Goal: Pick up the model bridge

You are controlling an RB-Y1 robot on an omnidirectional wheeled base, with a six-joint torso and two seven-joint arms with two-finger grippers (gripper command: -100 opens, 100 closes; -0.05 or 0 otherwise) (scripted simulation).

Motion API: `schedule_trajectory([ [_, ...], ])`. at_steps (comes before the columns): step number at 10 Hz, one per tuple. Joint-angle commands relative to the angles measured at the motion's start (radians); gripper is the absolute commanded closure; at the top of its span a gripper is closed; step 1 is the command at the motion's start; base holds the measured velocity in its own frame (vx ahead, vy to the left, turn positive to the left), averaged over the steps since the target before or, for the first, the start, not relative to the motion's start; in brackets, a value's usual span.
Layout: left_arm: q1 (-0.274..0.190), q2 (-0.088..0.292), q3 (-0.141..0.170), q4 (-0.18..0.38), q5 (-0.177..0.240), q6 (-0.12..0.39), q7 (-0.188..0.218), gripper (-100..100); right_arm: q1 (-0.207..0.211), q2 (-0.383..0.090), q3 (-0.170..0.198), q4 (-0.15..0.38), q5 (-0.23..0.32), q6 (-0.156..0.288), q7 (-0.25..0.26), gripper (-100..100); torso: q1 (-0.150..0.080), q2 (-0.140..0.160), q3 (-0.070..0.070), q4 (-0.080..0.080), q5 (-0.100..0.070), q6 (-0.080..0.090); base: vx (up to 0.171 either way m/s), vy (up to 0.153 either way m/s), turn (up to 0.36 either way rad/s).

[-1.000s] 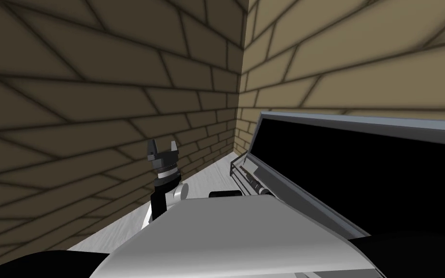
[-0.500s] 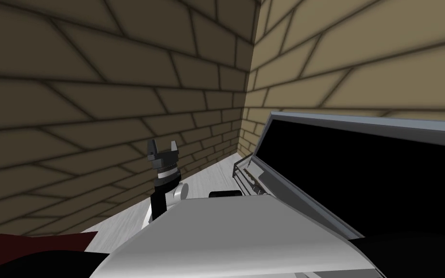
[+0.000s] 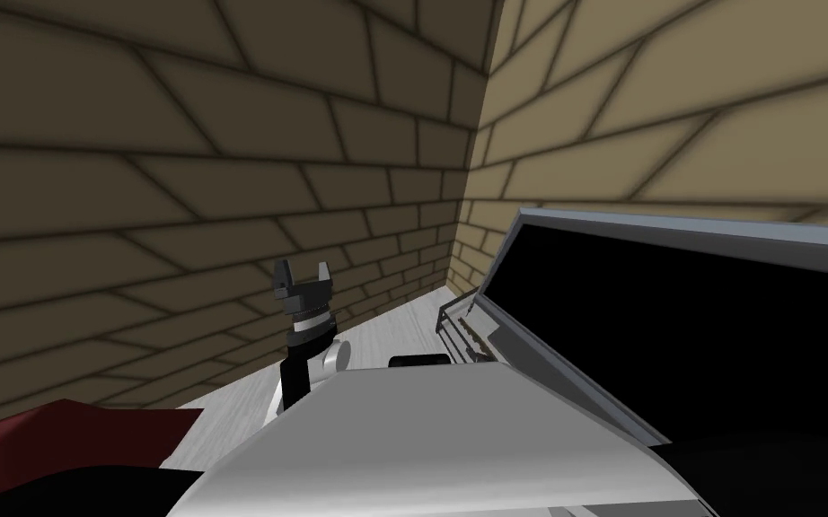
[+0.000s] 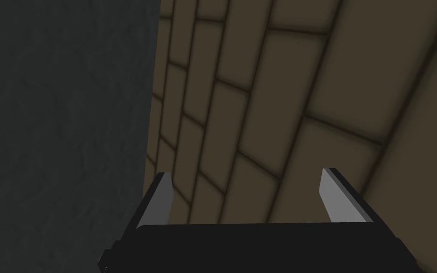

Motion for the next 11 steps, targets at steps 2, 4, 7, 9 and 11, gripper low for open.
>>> schedule_trajectory([
  [2, 0.0, 0.0, 0.0, 0.0, 0.0, 0.0, 0.0, 0, -0.022, -0.027, 0.053, 0.082, 0.054, 0.025, 0.011, -100, 0.0, -0.001, 0.0, 0.0, 0.0, 0.0, 0.075, -0.005, 0.201],
  [4, 0.0, 0.0, 0.0, 0.0, 0.0, 0.0, 0.0, 0, -0.022, -0.027, 0.053, 0.105, 0.054, 0.025, 0.011, -100, 0.0, -0.003, -0.002, -0.001, 0.0, 0.0, 0.051, 0.005, 0.051],
  [7, 0.0, 0.0, 0.0, 0.0, 0.0, 0.0, 0.0, 0, -0.043, -0.048, 0.1, 0.189, 0.105, 0.045, 0.018, -100, 0.001, -0.001, -0.001, 0.0, 0.0, 0.0, 0.057, 0.004, 0.151],
  [9, 0.0, 0.0, 0.0, 0.0, 0.0, 0.0, 0.0, 0, -0.065, -0.064, 0.145, 0.267, 0.154, 0.063, 0.024, -100, 0.0, -0.002, -0.001, 0.0, 0.0, 0.0, 0.082, -0.011, 0.135],
  [11, 0.0, 0.0, 0.0, 0.0, 0.0, 0.0, 0.0, 0, -0.076, -0.071, 0.166, 0.309, 0.177, 0.071, 0.026, -100, 0.0, -0.002, -0.001, -0.001, 0.0, 0.0, 0.069, -0.008, 0.098],
])
